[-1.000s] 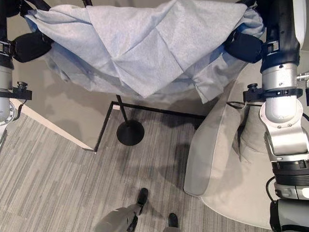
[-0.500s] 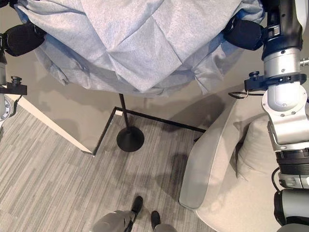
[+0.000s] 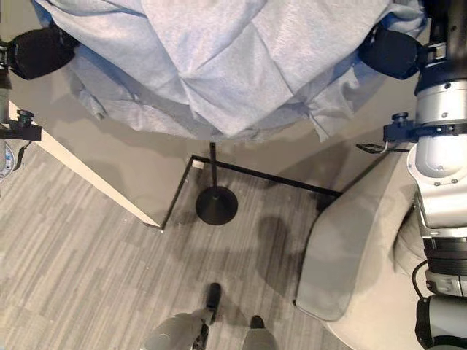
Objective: Hang the clothes on the sofa on the clothes rack.
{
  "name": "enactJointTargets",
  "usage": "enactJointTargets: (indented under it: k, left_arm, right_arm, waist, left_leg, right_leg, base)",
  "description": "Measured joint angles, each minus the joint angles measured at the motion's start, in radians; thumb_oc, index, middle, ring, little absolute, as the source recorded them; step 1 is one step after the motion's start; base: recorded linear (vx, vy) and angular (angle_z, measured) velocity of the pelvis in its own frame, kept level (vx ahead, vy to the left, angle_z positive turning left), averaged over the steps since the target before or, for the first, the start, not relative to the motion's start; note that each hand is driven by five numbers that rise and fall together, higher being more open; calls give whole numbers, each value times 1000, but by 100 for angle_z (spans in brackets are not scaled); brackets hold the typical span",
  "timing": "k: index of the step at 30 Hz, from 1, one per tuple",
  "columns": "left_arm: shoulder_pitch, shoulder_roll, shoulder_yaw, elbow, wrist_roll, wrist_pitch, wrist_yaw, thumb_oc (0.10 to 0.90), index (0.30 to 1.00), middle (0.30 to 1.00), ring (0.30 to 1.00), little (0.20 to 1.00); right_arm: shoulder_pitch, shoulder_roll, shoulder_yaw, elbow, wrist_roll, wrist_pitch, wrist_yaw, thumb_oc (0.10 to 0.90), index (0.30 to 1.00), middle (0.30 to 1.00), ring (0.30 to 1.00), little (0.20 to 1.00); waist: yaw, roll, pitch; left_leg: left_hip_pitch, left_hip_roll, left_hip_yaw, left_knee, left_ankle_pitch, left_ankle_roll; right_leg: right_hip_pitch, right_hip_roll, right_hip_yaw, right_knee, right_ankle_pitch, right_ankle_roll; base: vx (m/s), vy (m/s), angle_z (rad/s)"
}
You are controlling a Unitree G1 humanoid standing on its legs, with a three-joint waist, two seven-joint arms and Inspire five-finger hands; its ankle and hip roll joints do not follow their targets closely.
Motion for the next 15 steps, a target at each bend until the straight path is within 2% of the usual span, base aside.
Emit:
enactJointTargets:
  k: [2,3,5,6,7,8,9,10,11,12,13,15]
  left_arm:
    - [-29,-1,-1,4,1,2,-3,400,300,300,300,300]
    - [-47,-16,-7,17,1,2,-5,400,300,300,300,300]
    - [-57,-22,-17,28,1,6,-11,400,300,300,300,300]
    - [-59,-27,-20,31,2,6,-13,400,300,300,300,300]
    - [-60,-27,-21,31,2,5,-16,400,300,300,300,300]
    - [-64,-29,-22,32,3,5,-16,400,300,300,300,300]
    - [-65,-31,-23,31,4,3,-16,400,300,300,300,300]
    - [-65,-45,-29,31,7,0,-17,400,300,300,300,300]
    - [-65,-48,-35,31,7,1,-17,400,300,300,300,300]
    - [-64,-56,-41,31,7,1,-17,400,300,300,300,300]
    - [-64,-68,-44,29,7,1,-17,400,300,300,300,300]
    - [-64,-76,-60,12,8,1,-17,400,300,300,300,300]
  right_arm:
    - [16,1,-18,-14,1,-5,-3,400,300,300,300,300]
    - [21,-1,-20,-16,2,-8,-3,400,300,300,300,300]
    - [30,-9,-24,-18,3,-17,-3,400,300,300,300,300]
    - [46,-9,-31,-20,4,-24,-5,400,300,300,300,300]
    - [63,-18,-35,-25,5,-27,-6,400,300,300,300,300]
    - [72,-26,-38,-26,5,-30,-7,400,300,300,300,300]
    - [87,-28,-46,-30,5,-34,-7,400,300,300,300,300]
    - [146,-29,-86,-55,4,-46,-9,400,300,300,300,300]
    - [165,-29,-96,-62,4,-48,-10,400,300,300,300,300]
    - [180,-29,-100,-60,3,-55,-10,400,300,300,300,300]
    - [180,-29,-101,-54,4,-57,-11,400,300,300,300,300]
    - [181,-29,-102,-35,3,-51,-13,400,300,300,300,300]
  waist:
    - [-8,3,-2]
    - [-11,3,-2]
    - [-32,4,-3]
    - [-38,4,-3]
    - [-59,0,-4]
    - [-73,-1,-3]
    - [-80,-3,-5]
    - [-89,-14,-12]
    - [-91,-23,-18]
    - [-100,-46,-33]
    - [-102,-49,-36]
    - [-107,-31,-47]
  left_leg:
    - [14,-1,-13,2,14,10]
    - [32,-5,-31,6,-2,-1]
    - [63,-11,-61,10,-10,5]
    - [70,-11,-66,25,-18,14]
    - [88,-16,-96,26,-23,11]
    - [100,-19,-123,27,-35,13]
    - [104,-21,-132,28,-39,14]
    - [129,-33,-176,42,-78,19]
    - [138,-41,-187,46,-77,13]
    - [152,-66,-212,55,-91,4]
    - [163,-72,-227,62,-107,-4]
    - [167,-51,-245,80,-153,-25]
  right_leg:
    - [-41,41,66,60,-20,4]
    - [-82,88,96,87,-33,-3]
    - [-153,149,118,74,-37,-5]
    - [-188,175,140,66,-23,9]
    - [-206,192,147,1,8,46]
    - [-219,199,156,-49,30,69]
    - [-221,194,155,-80,56,69]
    - [-243,197,161,-160,142,63]
    - [-238,191,164,-182,165,62]
    - [-234,175,154,-188,241,50]
    - [-223,170,152,-186,285,35]
    - [-213,193,147,-188,296,28]
  base:
    - [108,6,38]
    - [240,19,49]
    - [222,26,46]
    - [190,12,52]
    - [172,-10,61]
    - [158,-41,67]
    - [171,-55,70]
    - [123,-42,66]
    - [66,-21,74]
    - [0,0,52]
    - [49,-18,49]
    - [283,-131,17]
